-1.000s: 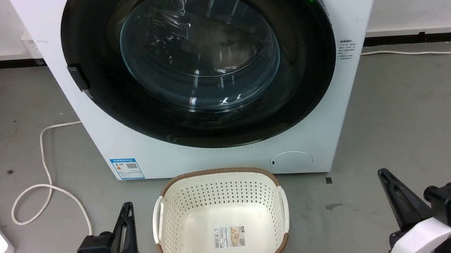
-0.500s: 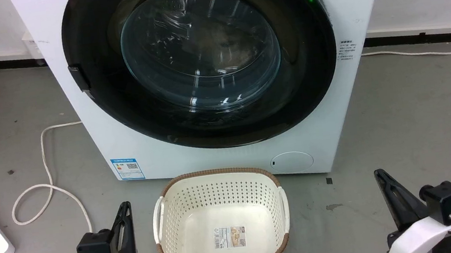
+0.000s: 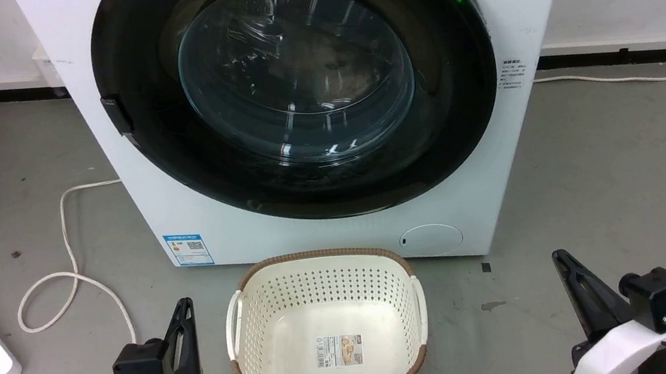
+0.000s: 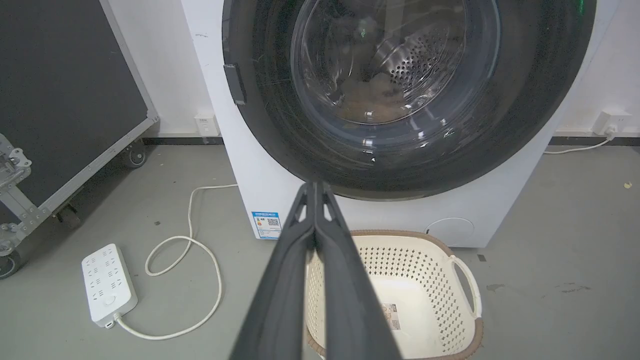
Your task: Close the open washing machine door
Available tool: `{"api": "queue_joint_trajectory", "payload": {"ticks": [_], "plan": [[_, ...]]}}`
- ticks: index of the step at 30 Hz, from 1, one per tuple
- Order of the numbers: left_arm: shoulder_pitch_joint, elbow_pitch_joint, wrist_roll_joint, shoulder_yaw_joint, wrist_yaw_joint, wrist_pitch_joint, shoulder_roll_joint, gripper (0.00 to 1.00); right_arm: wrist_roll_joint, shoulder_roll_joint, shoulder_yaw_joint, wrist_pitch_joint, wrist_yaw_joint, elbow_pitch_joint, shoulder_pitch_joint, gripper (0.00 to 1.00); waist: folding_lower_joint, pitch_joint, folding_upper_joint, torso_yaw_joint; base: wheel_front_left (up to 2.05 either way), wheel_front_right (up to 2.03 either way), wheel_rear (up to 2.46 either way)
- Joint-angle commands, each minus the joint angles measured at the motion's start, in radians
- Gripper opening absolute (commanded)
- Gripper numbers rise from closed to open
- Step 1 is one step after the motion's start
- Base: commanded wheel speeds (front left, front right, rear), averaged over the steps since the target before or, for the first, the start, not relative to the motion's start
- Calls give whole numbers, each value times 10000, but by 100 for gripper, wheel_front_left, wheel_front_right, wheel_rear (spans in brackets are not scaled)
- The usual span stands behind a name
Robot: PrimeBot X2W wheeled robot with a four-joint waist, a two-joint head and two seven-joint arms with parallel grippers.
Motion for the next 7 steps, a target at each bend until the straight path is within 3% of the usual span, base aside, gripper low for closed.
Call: {"api": "queue_joint_trajectory", "payload": {"ticks": [1, 7], "plan": [[-151, -43, 26, 14, 30, 1, -5, 0, -76, 47, -1, 5, -6, -53, -142, 0, 0, 0, -1, 0, 0, 0, 0], [-151, -43, 26, 14, 30, 1, -5, 0, -76, 47, -1, 5, -6, -53, -142, 0, 0, 0, -1, 0, 0, 0, 0]]}}
